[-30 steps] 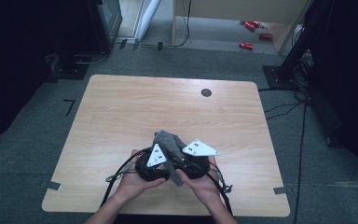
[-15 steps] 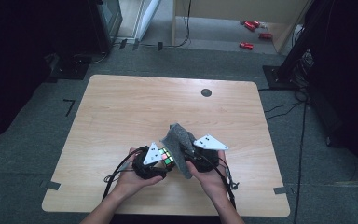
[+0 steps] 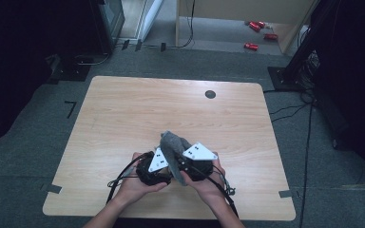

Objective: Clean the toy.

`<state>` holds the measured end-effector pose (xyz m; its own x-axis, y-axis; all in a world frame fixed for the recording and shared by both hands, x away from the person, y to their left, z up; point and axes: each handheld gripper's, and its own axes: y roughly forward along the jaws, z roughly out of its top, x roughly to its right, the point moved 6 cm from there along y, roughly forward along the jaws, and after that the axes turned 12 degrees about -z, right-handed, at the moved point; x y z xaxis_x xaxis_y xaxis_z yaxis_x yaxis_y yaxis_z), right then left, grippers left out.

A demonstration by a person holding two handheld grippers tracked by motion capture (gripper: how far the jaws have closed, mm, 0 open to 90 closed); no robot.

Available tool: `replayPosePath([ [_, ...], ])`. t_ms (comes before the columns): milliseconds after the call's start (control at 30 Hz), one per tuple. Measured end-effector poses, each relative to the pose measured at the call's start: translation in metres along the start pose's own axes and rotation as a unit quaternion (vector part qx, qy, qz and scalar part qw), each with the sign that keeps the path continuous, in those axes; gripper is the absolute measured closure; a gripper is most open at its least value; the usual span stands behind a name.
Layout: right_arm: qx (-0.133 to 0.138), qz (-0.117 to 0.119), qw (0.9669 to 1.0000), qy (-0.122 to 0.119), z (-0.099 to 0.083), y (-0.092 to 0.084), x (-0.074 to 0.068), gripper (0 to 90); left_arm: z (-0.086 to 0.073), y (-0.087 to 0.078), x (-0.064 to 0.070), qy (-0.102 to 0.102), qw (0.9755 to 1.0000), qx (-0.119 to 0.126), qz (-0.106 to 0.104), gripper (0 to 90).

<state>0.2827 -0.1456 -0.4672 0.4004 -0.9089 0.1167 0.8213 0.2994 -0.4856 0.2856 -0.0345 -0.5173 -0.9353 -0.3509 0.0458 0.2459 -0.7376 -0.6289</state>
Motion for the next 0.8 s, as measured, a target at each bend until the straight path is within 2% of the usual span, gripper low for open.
replayPosePath([
  [100,-0.004,-0.011,0.9997,0.022,-0.001,-0.004,0.014,67.8,0.002,-0.004,-0.003,-0.007,0.9999,0.004,0.008,34.4],
  [167,0.005,0.004,0.9996,0.026,-0.001,-0.01,0.012,68.1,0.003,-0.007,-0.005,-0.015,0.9998,0.006,0.01,34.4],
  [267,0.011,0.028,0.9995,0.007,-0.001,-0.015,-0.002,68.2,0.004,-0.005,-0.003,-0.019,0.9997,0.006,0.011,34.4],
  [300,0.012,0.028,0.9995,-0.007,-0.001,-0.015,-0.009,68.3,0.004,-0.004,-0.002,-0.018,0.9998,0.003,0.011,34.4],
  [400,0.006,0.023,0.9995,-0.022,-0.002,-0.011,-0.016,68.6,0.003,0.003,0.004,-0.009,0.9998,-0.004,0.014,34.4],
  [500,0.001,0.013,0.9999,-0.008,-0.003,-0.004,-0.005,68.7,0.003,0.004,0.003,-0.008,0.9999,-0.007,0.013,34.4],
  [533,-0.001,0.004,1.0,-0.002,-0.003,-0.003,0.001,68.8,0.003,0.003,0.002,-0.008,0.9999,-0.006,0.014,34.5],
  [633,-0.006,-0.012,0.9997,0.019,-0.004,-0.003,0.015,69.2,0.004,0.0,-0.003,-0.013,0.9998,0.001,0.017,34.5],
  [667,-0.006,-0.012,0.9997,0.018,-0.004,-0.004,0.016,69.3,0.004,-0.001,-0.004,-0.015,0.9997,0.003,0.018,34.5],
  [733,-0.001,0.0,0.9999,0.015,-0.004,-0.009,0.013,69.1,0.005,-0.002,-0.005,-0.019,0.9997,0.005,0.017,34.5],
  [800,0.006,0.027,0.9996,0.005,-0.003,-0.012,0.002,68.6,0.006,-0.001,-0.004,-0.018,0.9997,0.006,0.016,34.5],
])
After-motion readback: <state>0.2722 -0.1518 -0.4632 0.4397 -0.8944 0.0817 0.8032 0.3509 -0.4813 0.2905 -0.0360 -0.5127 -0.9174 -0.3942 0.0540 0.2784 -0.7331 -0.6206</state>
